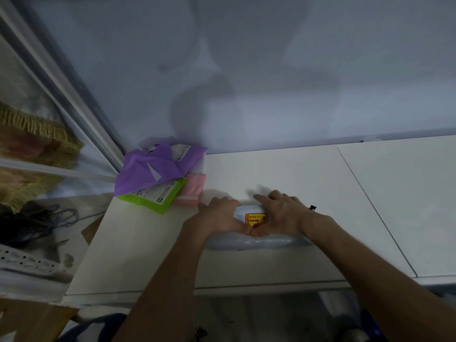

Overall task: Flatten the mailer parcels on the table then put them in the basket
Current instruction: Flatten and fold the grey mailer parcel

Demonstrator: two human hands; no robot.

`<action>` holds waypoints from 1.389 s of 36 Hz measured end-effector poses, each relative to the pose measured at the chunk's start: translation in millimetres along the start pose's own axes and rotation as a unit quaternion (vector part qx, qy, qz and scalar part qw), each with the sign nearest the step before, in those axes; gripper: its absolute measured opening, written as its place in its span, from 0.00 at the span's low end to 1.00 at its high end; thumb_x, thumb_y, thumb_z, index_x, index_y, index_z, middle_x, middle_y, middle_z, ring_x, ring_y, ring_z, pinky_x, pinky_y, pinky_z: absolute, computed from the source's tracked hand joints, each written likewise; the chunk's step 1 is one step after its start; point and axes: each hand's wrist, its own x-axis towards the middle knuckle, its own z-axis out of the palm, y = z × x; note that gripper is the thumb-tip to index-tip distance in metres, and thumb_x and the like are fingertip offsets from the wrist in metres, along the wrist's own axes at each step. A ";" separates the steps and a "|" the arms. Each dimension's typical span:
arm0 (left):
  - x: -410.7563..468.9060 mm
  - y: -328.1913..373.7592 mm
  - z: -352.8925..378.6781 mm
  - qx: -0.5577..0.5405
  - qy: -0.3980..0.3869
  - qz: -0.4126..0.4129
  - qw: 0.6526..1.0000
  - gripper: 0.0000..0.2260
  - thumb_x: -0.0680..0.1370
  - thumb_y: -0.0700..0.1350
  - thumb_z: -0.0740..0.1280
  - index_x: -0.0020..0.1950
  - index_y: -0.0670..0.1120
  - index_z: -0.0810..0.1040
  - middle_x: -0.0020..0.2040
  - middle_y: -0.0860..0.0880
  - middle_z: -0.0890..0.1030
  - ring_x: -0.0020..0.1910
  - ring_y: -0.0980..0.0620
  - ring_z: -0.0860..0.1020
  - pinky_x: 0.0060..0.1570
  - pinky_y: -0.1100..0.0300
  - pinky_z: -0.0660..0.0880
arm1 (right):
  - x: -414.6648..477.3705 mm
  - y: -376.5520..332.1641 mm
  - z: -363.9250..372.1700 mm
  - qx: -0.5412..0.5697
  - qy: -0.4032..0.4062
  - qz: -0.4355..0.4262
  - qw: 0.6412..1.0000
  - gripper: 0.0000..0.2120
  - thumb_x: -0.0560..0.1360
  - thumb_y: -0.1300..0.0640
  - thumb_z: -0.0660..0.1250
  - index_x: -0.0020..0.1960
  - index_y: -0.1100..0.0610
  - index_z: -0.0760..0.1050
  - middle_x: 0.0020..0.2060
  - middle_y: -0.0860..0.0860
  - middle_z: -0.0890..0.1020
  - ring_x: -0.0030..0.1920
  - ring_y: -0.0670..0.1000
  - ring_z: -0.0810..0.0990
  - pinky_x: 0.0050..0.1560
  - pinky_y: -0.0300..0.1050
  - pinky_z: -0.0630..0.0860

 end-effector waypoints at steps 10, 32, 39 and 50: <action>-9.9 13.0 -6.3 -0.011 -0.018 0.020 1.000 0.24 0.67 0.64 0.67 0.61 0.58 0.74 0.59 0.54 0.79 0.60 0.50 0.76 0.66 0.45 0.65 | 8.3 -1.3 -2.2 0.018 -0.023 -0.012 1.000 0.32 0.65 0.30 0.69 0.61 0.47 0.71 0.53 0.49 0.75 0.54 0.53 0.75 0.54 0.47 0.67; -33.3 -44.9 2.7 -0.335 0.109 -0.097 0.931 0.20 0.68 0.52 0.77 0.52 0.43 0.77 0.45 0.49 0.76 0.46 0.52 0.75 0.37 0.61 0.67 | -13.2 34.4 0.6 0.158 0.044 0.210 0.964 0.48 0.61 0.24 0.65 0.73 0.49 0.61 0.68 0.57 0.67 0.67 0.62 0.65 0.66 0.61 0.67; -32.0 -45.9 4.4 -0.433 0.091 -0.129 0.887 0.17 0.66 0.50 0.77 0.51 0.47 0.79 0.50 0.45 0.81 0.51 0.46 0.79 0.49 0.48 0.77 | -14.3 31.6 1.3 0.314 0.085 0.225 0.918 0.36 0.69 0.37 0.71 0.67 0.59 0.68 0.60 0.57 0.77 0.56 0.58 0.77 0.59 0.56 0.76; -34.0 -56.8 6.4 -0.598 0.094 -0.172 0.777 0.13 0.75 0.42 0.71 0.59 0.42 0.79 0.55 0.41 0.82 0.54 0.42 0.80 0.52 0.47 0.77 | -19.8 26.2 -37.4 0.672 0.081 0.137 0.723 0.15 0.73 0.59 0.72 0.57 0.66 0.78 0.38 0.56 0.85 0.31 0.49 0.83 0.28 0.38 0.77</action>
